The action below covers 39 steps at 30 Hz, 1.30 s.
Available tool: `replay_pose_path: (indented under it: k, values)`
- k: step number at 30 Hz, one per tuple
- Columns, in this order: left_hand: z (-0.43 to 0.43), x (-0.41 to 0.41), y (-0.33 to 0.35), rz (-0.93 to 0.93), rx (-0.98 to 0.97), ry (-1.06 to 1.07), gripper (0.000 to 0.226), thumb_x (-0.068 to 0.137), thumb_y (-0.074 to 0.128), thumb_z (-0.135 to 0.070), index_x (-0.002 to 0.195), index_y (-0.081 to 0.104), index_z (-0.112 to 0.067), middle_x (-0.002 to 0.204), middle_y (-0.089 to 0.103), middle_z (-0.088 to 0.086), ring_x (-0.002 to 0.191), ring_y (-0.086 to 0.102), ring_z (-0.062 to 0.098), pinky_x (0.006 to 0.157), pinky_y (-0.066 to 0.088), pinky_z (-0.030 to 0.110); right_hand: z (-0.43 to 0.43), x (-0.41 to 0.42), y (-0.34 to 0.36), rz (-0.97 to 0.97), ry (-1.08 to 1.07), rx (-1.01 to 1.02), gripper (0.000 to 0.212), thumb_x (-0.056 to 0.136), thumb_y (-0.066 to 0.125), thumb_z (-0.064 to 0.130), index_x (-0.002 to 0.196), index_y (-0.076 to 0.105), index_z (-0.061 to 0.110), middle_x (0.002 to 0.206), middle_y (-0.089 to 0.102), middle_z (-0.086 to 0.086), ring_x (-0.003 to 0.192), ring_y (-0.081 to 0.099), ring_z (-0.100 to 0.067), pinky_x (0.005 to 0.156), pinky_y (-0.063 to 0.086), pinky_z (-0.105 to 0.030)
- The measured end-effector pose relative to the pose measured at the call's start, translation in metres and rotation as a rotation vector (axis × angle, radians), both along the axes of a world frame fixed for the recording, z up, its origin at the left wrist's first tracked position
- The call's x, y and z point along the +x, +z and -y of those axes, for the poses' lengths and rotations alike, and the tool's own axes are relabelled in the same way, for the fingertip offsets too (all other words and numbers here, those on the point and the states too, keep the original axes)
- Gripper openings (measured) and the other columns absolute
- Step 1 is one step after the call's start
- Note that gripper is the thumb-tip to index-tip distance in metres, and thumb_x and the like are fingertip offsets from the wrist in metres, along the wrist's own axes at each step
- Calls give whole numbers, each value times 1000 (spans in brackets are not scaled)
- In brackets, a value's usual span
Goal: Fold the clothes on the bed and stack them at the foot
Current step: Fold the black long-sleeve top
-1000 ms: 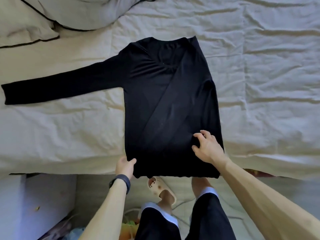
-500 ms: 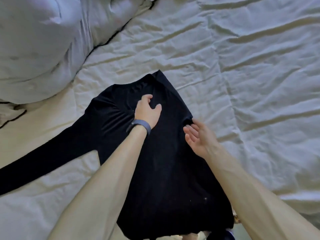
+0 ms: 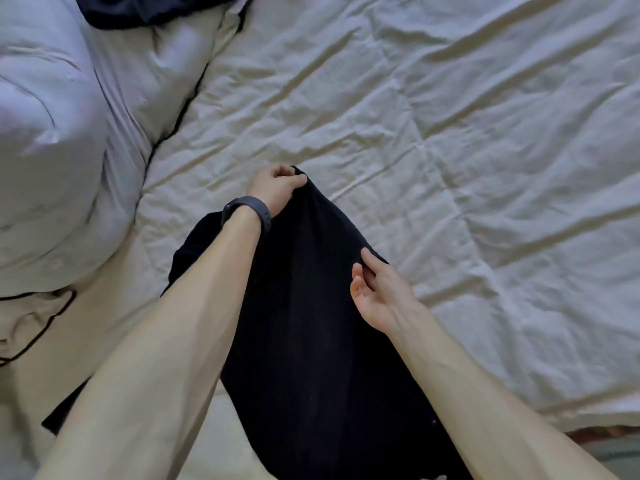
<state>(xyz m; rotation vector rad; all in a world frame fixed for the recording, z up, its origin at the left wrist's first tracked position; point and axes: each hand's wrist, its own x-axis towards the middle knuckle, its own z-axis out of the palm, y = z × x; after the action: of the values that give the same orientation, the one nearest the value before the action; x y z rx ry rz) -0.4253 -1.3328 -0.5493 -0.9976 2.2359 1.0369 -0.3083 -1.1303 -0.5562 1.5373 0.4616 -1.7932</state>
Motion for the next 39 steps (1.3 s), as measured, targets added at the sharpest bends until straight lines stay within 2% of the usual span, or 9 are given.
replay_pose_path:
  k: [6,14,17,20,26,29,33,37,39]
  values:
    - [-14,-20,-13,2,89,-25,14,93,71,-32,89,57,-32,93,60,-12,79,58,6,61,48,22,-14,1,-6,3,-98,22,28,89,79,16,114,71,8,113,75,-5,59,68,-7,47,51,-17]
    - [-12,-6,-20,24,-68,-53,25,82,68,-54,89,53,-35,99,63,-7,95,66,20,90,56,43,-10,0,-4,-191,388,181,33,82,84,43,89,61,20,99,58,2,69,75,-12,53,55,-23]
    - [-10,-2,-18,99,-73,-162,23,88,68,-52,86,59,-31,92,67,-8,96,69,23,89,57,41,-4,-6,-4,-179,340,188,38,86,82,34,110,59,15,104,54,4,65,74,-8,50,53,-21]
    - [-13,-7,-20,36,-11,-173,43,92,68,-45,128,64,-21,110,65,-9,110,65,19,100,52,39,-1,-9,-6,-131,137,129,69,90,79,19,148,44,17,108,54,2,63,73,-7,49,52,-18]
    - [-25,-9,-29,-18,-1,-182,53,94,67,-41,140,58,-15,137,61,-2,125,57,16,98,38,21,-13,-3,-5,-182,263,171,66,90,79,24,147,46,19,107,56,1,68,72,-8,50,52,-19]
    - [-31,7,-18,-77,-124,-229,48,96,62,-40,138,57,-18,136,60,0,124,57,19,92,37,22,-28,2,3,-387,784,424,30,92,72,33,117,61,20,105,66,5,69,74,-8,55,56,-22]
    - [-51,92,-1,-369,-350,-120,38,93,62,-25,130,55,-19,126,54,1,108,56,19,88,49,33,-35,4,14,-903,1263,912,10,92,60,41,96,52,35,95,60,14,86,61,-5,71,46,-21]
    - [-94,195,-12,-319,-472,-203,52,92,65,-23,142,54,-13,150,47,4,138,45,23,113,39,43,10,-10,-7,-1554,1414,1042,33,100,51,28,130,58,17,130,61,2,120,55,-18,102,46,-35]
    - [-108,227,-24,-215,-485,-328,59,95,59,-34,149,46,-15,161,34,4,150,29,23,121,25,50,36,-20,-28,-1796,1689,1065,50,105,42,29,152,42,11,159,41,-5,150,32,-24,122,27,-43]
